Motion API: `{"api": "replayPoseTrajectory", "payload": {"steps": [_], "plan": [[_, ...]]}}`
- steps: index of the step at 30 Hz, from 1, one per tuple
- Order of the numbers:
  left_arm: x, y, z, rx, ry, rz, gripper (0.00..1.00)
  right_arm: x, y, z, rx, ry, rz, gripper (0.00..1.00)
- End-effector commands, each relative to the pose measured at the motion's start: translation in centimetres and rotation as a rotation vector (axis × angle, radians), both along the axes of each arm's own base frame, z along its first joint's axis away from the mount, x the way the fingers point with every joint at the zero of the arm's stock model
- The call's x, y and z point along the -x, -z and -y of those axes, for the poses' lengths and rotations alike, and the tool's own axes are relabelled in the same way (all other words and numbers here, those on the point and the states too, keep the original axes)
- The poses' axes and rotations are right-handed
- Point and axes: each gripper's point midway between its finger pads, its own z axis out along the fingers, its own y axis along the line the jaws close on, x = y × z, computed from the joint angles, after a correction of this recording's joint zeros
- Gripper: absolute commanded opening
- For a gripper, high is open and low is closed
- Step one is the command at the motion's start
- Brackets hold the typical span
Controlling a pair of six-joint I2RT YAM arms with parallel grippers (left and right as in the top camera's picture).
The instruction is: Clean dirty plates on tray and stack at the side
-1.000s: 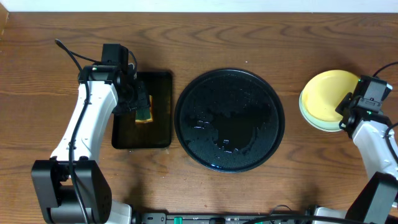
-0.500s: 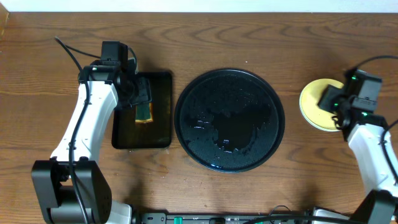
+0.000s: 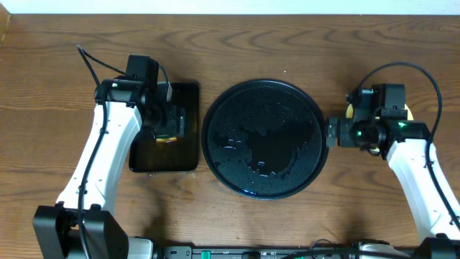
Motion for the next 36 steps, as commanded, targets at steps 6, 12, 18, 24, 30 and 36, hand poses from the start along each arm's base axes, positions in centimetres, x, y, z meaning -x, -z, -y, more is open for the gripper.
{"api": "replayPoseTrajectory", "payload": {"steps": [6, 12, 18, 24, 30, 36], "plan": [[3.0, -3.0, -0.7, 0.002, -0.021, 0.211, 0.82, 2.2, -3.8, -0.6, -0.006, -0.009, 0.159, 0.99], [5.3, -5.0, -1.0, 0.029, -0.024, 0.506, 0.82, 4.5, -7.5, 0.0, 0.038, 0.018, 0.387, 0.99], [7.4, -6.7, -1.1, 0.044, -0.025, 0.656, 0.82, 5.8, -10.6, 0.0, 0.034, 0.021, 0.523, 0.99], [7.8, -7.7, -1.2, 0.049, -0.026, 0.701, 0.82, 6.2, -10.6, 0.0, 0.034, 0.021, 0.521, 0.99], [7.8, -7.6, -1.2, 0.048, -0.026, 0.697, 0.83, 7.0, -9.7, 0.0, 0.035, 0.020, 0.473, 0.99], [7.8, -7.6, -1.2, 0.048, -0.025, 0.697, 0.83, 7.9, -8.8, 0.0, 0.037, 0.019, 0.420, 0.99]]}}
